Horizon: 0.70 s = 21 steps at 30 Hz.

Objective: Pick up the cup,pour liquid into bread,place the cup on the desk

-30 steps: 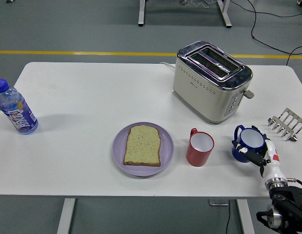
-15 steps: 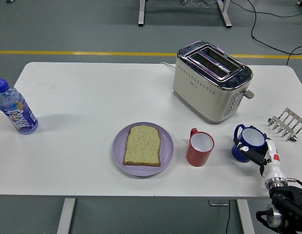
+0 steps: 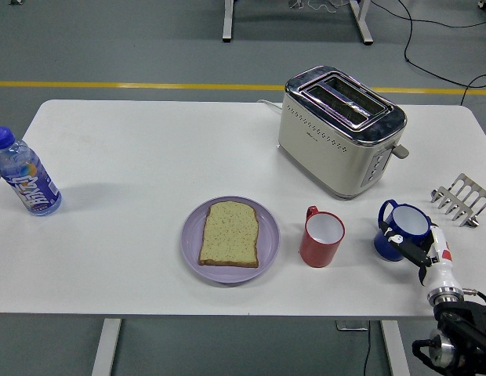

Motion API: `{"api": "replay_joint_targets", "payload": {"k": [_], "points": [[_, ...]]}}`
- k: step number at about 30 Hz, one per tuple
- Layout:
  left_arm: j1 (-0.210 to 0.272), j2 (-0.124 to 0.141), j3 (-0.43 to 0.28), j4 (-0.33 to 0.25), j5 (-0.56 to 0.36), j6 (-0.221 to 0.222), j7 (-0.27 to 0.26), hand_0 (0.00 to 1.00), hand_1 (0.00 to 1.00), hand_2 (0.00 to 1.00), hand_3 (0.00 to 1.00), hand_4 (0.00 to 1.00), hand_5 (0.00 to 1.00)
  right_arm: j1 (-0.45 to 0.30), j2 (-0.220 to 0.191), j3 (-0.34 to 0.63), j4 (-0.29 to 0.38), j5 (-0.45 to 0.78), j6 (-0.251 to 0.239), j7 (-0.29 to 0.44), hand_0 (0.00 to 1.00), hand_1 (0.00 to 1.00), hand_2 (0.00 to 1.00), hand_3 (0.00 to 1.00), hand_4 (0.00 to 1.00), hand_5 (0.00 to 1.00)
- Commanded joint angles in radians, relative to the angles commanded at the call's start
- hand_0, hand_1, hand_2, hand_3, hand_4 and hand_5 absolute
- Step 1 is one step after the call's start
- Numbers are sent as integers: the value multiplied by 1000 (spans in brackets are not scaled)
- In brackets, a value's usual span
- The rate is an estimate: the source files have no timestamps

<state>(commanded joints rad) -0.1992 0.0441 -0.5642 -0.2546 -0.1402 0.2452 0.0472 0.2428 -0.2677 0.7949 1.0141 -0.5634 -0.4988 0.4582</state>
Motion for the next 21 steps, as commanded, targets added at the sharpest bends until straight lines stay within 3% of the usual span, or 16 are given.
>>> {"api": "replay_joint_targets", "payload": {"k": [1, 6, 7, 18, 19, 21], "points": [[0, 0, 0, 0, 0, 0, 0, 690, 756, 773, 611, 396, 998, -1, 0, 2, 0, 0, 0, 2, 678, 587, 619, 760, 798, 54], [3, -1, -4, 0, 6, 1, 1, 690, 756, 773, 611, 396, 998, -8, 2, 15, 4, -1, 1, 6, 678, 587, 619, 760, 798, 54], [3, -1, -4, 0, 6, 1, 1, 690, 756, 773, 611, 396, 998, -9, 2, 17, 4, -2, 1, 6, 634, 554, 590, 742, 794, 61], [8, -2, 3, -1, -4, -1, -2, 690, 756, 773, 611, 396, 998, -33, 8, 84, 22, -31, -9, 15, 605, 545, 581, 729, 784, 52], [8, -2, 5, -1, -7, -1, -3, 690, 756, 773, 611, 396, 998, -35, 8, 92, 24, -36, -10, 15, 544, 519, 564, 706, 772, 40], [7, -1, 11, -1, -14, -2, -6, 690, 756, 773, 611, 396, 998, -40, 9, 111, 31, -48, -12, 16, 544, 519, 564, 706, 772, 40]]}}
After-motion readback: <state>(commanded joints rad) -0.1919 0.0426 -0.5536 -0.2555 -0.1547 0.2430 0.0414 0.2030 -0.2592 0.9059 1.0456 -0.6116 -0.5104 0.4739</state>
